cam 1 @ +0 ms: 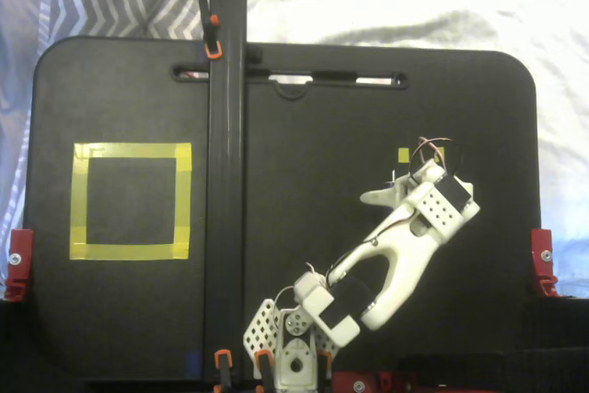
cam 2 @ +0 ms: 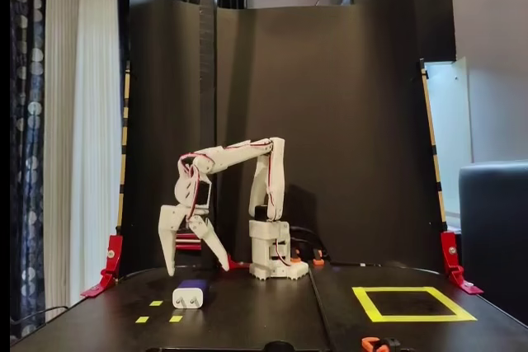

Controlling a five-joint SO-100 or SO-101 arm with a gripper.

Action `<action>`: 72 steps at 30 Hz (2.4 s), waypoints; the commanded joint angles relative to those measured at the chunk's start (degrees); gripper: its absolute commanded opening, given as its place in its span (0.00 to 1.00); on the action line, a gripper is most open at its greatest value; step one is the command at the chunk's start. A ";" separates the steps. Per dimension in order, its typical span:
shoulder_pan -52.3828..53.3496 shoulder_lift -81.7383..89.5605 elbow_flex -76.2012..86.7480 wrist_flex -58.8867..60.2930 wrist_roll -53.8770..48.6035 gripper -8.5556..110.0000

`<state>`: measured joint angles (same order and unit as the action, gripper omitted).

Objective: Grasp a block and put it in the designated area.

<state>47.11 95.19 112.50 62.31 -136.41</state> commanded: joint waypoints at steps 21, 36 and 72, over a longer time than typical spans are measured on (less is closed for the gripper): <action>0.26 -10.11 -1.76 -6.77 -1.14 0.44; -0.09 -11.07 1.93 -10.72 -1.49 0.34; -4.13 8.00 3.69 0.88 1.23 0.27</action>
<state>43.33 99.40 116.89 61.61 -135.79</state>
